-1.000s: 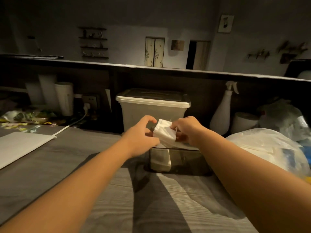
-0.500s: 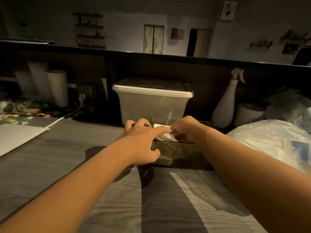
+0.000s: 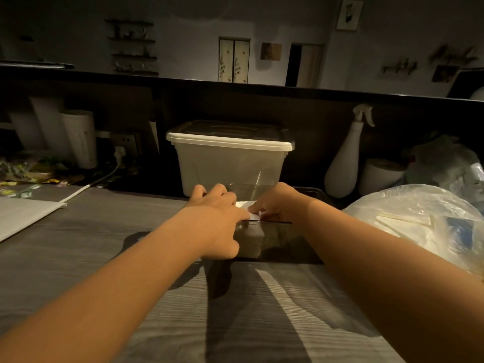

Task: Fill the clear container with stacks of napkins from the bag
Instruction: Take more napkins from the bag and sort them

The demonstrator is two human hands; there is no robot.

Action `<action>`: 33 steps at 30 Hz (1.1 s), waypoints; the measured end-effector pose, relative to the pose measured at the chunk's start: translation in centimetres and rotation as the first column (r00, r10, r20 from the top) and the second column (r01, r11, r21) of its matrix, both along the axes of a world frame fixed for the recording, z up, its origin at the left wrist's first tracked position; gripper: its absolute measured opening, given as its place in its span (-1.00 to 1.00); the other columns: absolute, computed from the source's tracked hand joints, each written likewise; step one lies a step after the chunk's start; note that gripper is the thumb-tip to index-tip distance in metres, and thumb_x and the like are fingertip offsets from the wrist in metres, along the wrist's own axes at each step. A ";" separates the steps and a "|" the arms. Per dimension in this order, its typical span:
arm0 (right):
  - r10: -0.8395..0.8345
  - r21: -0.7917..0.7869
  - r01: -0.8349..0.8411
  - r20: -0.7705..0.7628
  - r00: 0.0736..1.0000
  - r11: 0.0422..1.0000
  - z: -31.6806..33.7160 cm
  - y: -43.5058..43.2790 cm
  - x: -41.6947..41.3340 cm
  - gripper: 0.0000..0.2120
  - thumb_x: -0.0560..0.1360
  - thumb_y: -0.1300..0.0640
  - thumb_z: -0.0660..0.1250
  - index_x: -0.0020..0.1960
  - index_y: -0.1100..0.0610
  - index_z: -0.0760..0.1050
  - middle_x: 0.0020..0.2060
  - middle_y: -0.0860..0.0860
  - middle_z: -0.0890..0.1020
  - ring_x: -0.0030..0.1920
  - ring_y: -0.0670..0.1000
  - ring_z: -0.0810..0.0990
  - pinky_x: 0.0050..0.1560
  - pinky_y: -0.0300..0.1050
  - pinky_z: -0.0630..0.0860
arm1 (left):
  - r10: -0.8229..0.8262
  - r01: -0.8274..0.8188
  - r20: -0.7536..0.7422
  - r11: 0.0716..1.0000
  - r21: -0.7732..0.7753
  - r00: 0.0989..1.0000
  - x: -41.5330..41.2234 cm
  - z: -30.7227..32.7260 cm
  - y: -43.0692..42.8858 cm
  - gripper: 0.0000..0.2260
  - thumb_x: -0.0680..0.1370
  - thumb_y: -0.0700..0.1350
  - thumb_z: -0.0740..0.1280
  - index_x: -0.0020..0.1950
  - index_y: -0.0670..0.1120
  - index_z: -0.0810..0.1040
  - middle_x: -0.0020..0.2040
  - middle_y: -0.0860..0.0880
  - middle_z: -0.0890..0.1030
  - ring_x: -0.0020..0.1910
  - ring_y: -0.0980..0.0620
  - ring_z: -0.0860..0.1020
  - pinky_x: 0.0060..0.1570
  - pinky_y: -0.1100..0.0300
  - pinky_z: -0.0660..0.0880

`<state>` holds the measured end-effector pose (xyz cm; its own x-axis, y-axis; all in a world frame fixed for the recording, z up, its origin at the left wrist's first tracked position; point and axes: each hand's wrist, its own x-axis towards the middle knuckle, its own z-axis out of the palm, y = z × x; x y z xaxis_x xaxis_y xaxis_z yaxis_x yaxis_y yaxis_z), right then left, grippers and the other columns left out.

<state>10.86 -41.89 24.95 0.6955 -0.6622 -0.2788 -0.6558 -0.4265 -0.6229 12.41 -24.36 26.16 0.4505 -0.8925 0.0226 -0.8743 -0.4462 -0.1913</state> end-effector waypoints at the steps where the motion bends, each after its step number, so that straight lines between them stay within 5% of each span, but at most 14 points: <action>1: 0.000 -0.027 0.000 0.005 1.000 1.000 0.0 0.0 0.0 -0.59 0.51 0.01 0.46 0.23 0.23 0.51 0.06 0.10 0.61 0.06 0.07 0.60 0.12 -0.10 0.55 | 0.003 -0.003 0.002 1.000 -0.001 1.000 0.1 0.1 -0.1 -0.53 0.52 0.13 0.30 0.43 0.18 0.36 0.27 0.02 0.36 0.37 -0.04 0.20 0.36 -0.12 0.18; 7: -0.030 0.029 0.028 0.066 0.997 0.999 -0.2 -0.2 0.1 -0.57 0.43 0.09 0.55 0.21 0.24 0.53 0.07 0.14 0.63 0.07 0.12 0.63 0.17 0.01 0.60 | 0.098 -0.102 -0.164 0.995 -0.021 0.982 0.3 0.3 -0.2 -0.60 0.49 0.08 0.32 0.34 0.19 0.47 0.27 0.01 0.30 0.35 -0.11 0.16 0.35 -0.09 0.27; 12: 0.167 -0.338 -0.158 -0.002 0.986 0.928 -0.4 -0.2 -0.7 -0.72 0.46 0.01 0.49 -0.08 0.20 0.50 -0.26 0.02 0.53 -0.27 -0.04 0.51 -0.28 -0.21 0.46 | 0.144 -0.145 -0.185 0.989 0.009 0.972 0.3 -0.1 -0.5 -0.63 0.46 0.07 0.33 0.27 0.20 0.45 0.34 -0.03 0.23 0.42 -0.15 0.12 0.36 -0.11 0.29; 16: 0.264 -0.572 -0.172 0.082 0.961 0.802 0.7 0.7 -1.4 -0.87 0.52 0.09 0.44 -0.09 0.14 0.53 -0.19 0.04 0.63 -0.17 0.01 0.62 -0.05 -0.11 0.63 | 0.158 -0.163 -0.186 0.987 -0.009 0.970 -0.1 0.7 -0.7 -0.78 0.49 -0.02 0.32 0.12 0.12 0.42 0.24 -0.04 0.30 0.33 -0.11 0.19 0.33 -0.04 0.28; 21: 0.459 -0.455 -0.466 -0.133 0.878 0.759 0.8 1.5 -1.7 -0.78 0.58 0.14 0.32 0.19 0.12 0.62 0.09 0.03 0.66 0.06 0.02 0.61 0.19 -0.08 0.56 | 0.205 -0.204 -0.200 0.979 0.027 0.958 -0.5 0.9 -0.8 -0.71 0.51 -0.04 0.33 0.24 0.08 0.49 0.34 -0.03 0.22 0.32 -0.14 0.17 0.32 -0.01 0.29; 24: 0.447 -0.421 -0.465 -0.148 0.882 0.779 0.7 1.3 -1.9 -0.76 0.58 0.14 0.30 0.21 0.13 0.61 0.12 0.07 0.66 0.10 0.05 0.60 0.22 -0.04 0.55 | 0.230 -0.228 -0.208 0.973 0.038 0.951 -0.8 1.1 -0.9 -0.70 0.51 -0.08 0.33 0.24 0.08 0.50 0.35 -0.05 0.23 0.33 -0.16 0.18 0.32 -0.02 0.31; 33: 0.418 -0.420 -0.349 0.082 0.905 0.838 5.9 1.7 -6.8 -0.78 0.55 0.23 0.31 0.15 0.12 0.65 -0.03 0.00 0.65 -0.10 -0.07 0.55 -0.16 -0.24 0.45 | 0.069 -0.095 -0.155 0.982 -0.164 0.986 -3.2 4.1 -1.4 -0.70 0.52 -0.15 0.26 0.22 0.10 0.52 0.12 0.03 0.49 0.35 -0.03 0.31 0.33 -0.07 0.21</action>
<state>4.10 -40.17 30.86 0.9284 -0.3622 0.0831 -0.2926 -0.8503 -0.4375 9.16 -25.76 30.24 0.5316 -0.8412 0.0989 -0.8463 -0.5322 0.0224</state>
